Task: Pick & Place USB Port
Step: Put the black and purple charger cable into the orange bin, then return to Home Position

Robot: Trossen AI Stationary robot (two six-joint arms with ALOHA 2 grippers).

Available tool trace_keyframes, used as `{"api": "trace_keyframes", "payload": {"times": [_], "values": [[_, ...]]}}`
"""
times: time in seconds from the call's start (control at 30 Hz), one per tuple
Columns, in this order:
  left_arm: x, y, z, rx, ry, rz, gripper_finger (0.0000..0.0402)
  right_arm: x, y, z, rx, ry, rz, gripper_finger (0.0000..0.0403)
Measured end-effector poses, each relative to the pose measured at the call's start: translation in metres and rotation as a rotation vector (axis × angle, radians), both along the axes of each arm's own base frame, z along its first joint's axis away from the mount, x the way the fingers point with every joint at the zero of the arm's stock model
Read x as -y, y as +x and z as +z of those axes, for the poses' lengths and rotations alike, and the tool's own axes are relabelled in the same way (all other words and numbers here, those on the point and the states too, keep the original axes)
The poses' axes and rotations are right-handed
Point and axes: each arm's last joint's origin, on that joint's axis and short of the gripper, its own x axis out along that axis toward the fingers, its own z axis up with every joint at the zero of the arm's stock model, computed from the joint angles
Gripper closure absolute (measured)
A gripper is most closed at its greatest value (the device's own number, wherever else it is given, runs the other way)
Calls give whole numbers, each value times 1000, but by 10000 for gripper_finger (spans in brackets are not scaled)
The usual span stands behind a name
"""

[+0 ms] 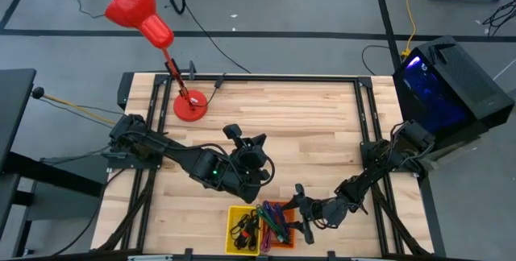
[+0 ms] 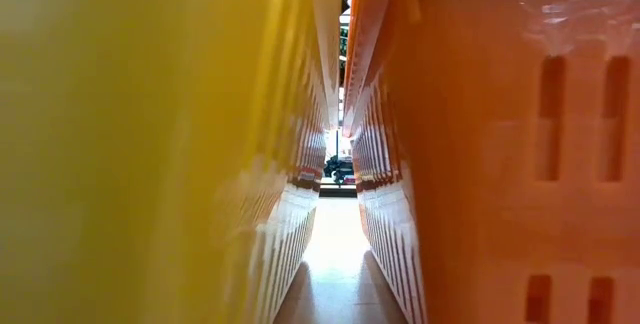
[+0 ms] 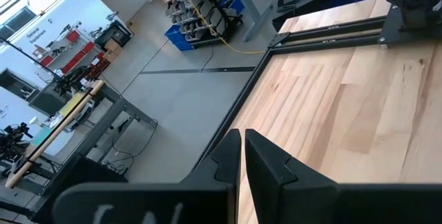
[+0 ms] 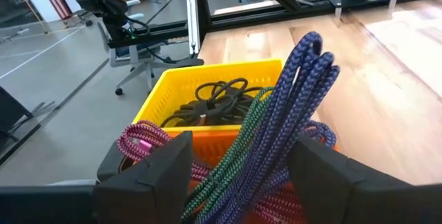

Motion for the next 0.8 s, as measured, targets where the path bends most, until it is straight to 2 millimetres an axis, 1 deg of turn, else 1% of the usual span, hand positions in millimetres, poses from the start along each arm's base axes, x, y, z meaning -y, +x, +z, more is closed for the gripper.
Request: {"api": "trace_keyframes", "payload": {"times": [0.2, 0.43, 0.57, 0.7, 0.8], "values": [[0, 0, 0, 3, -2, 1, 376, 6, 5, 0, 2, 0, -23, 172], [0, -1, -1, -4, 0, 2, 376, 16, 13, 0, 10, -51, -51, 172], [-2, -4, -4, -36, 7, 13, 376, 24, 18, 1, 17, -88, -74, 172], [-8, -13, -9, -46, 19, 76, 376, 35, 18, 15, 29, -141, -95, 173], [-18, -29, -9, -38, -4, 149, 376, 46, 9, 30, 51, -211, -165, 178]]}}
